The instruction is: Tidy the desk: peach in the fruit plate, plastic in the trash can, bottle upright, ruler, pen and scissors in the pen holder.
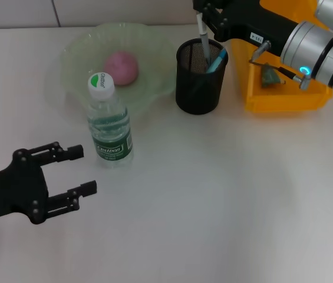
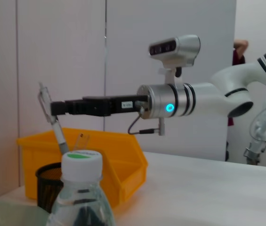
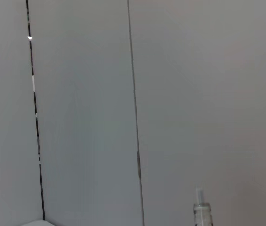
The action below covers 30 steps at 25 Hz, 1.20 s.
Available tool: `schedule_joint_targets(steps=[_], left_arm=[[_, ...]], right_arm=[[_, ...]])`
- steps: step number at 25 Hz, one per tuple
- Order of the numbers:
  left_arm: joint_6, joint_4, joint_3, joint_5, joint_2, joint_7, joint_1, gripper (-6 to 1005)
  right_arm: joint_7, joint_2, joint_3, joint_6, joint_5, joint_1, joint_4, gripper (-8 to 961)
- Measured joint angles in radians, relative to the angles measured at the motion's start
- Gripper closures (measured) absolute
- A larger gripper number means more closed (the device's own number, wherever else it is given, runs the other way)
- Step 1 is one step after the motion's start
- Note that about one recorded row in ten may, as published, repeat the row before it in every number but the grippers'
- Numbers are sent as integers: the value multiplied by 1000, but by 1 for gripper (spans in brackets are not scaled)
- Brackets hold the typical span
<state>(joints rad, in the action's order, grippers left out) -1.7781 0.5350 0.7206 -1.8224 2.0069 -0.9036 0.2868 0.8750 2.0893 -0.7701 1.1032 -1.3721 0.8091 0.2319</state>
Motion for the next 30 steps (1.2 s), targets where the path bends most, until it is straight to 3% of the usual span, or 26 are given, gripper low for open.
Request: schedule_joint_targets(steps=[10, 18, 23, 27, 30], left_arm=[[5, -3, 1, -56, 12, -42, 37, 334], [9, -4, -7, -62, 24, -60, 41, 333], [10, -4, -1, -70, 24, -91, 45, 330], [13, -4, 1, -87, 24, -118, 53, 329], [13, -3, 7, -96, 26, -146, 64, 328]], right_arm=[[-2, 1, -40, -23, 1, 8, -35, 826], [30, -2, -37, 93, 2, -92, -6, 561], [286, -10, -98, 307, -81, -267, 234, 377], [421, -11, -134, 527, -343, -418, 509, 288], [424, -7, -122, 662, -500, -459, 581, 221]])
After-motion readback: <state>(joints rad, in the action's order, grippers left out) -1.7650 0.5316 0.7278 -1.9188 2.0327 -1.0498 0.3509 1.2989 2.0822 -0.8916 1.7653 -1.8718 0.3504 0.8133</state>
